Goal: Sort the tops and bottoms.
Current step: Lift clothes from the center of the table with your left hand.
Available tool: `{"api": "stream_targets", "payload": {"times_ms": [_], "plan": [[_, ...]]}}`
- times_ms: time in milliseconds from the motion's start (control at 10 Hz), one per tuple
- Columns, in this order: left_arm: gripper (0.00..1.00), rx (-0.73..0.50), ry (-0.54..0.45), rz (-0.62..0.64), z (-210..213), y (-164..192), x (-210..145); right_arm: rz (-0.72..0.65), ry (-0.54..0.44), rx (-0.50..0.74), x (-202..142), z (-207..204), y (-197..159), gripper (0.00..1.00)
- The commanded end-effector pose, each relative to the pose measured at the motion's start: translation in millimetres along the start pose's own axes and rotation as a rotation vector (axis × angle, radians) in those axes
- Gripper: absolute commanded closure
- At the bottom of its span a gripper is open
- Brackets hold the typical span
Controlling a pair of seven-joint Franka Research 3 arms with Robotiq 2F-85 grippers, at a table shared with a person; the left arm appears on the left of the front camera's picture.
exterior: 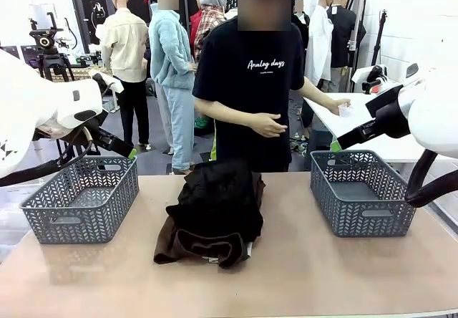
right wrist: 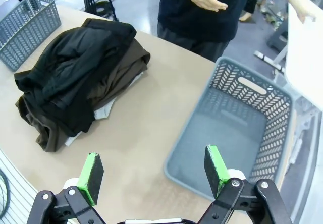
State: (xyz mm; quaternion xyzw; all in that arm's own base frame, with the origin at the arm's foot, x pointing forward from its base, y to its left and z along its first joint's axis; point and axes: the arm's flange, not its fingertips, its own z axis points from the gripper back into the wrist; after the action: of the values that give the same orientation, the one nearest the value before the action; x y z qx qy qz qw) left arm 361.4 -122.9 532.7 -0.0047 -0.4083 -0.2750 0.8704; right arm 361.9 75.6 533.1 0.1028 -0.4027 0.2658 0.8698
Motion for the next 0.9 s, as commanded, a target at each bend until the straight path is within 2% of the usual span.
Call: {"api": "stream_targets", "payload": {"times_ms": [0,800], "plan": [[0.0,-0.013,-0.015,0.0,-0.8,0.8,-1.2,0.002,0.002,0.0,-0.5,-0.5,-0.8,0.0],[0.0,-0.013,-0.015,0.0,-0.8,0.8,-1.2,0.002,0.002,0.0,-0.5,-0.5,-0.8,0.0]]}}
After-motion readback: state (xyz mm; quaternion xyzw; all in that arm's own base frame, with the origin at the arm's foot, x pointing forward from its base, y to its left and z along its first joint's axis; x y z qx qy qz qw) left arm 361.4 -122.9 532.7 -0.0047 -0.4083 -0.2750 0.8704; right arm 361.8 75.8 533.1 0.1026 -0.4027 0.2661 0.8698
